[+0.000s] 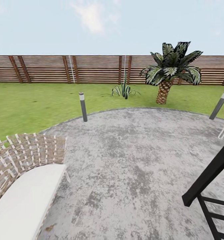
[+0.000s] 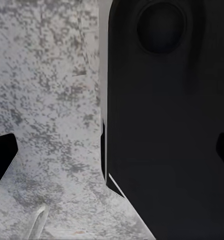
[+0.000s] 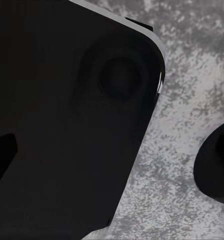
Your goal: Take the three Easter eggs out of the wicker basket on the lawn in the garden, then place them on the lawn next to a single tree (choose any tree) so that all three eggs are next to the same tree and none are left in the basket.
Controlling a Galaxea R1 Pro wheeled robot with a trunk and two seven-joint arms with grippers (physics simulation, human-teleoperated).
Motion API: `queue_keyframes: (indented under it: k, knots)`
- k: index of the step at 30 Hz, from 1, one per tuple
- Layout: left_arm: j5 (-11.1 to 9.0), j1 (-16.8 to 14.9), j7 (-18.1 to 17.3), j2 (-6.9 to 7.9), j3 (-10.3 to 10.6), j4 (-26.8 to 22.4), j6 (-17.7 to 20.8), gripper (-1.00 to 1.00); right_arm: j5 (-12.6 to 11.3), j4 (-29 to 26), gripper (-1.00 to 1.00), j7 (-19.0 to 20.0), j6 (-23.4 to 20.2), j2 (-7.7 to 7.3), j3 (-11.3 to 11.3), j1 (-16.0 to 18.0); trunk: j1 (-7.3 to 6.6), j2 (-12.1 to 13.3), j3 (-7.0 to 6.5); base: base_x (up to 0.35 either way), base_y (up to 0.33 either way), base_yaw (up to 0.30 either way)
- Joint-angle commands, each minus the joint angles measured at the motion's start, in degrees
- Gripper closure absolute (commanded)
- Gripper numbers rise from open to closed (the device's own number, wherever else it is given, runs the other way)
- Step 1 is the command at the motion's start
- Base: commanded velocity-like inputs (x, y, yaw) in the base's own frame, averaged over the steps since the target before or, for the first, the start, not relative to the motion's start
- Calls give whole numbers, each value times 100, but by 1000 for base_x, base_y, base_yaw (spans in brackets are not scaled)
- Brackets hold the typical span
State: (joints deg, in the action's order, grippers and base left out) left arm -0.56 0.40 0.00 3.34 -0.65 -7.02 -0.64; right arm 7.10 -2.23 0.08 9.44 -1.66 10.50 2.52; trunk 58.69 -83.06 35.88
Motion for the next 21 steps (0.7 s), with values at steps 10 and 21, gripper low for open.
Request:
queue_keyframes:
  k: [10,21]
  knots:
    - [-6,4,0,0,-6,-10,-7,-100,55,3,-100,1,14,-1,-4,3,3,-2,4,329,0,0]
    - [-6,4,1,0,-6,-10,-7,-100,55,3,-100,1,14,-1,-4,3,3,-2,4,329,0,0]
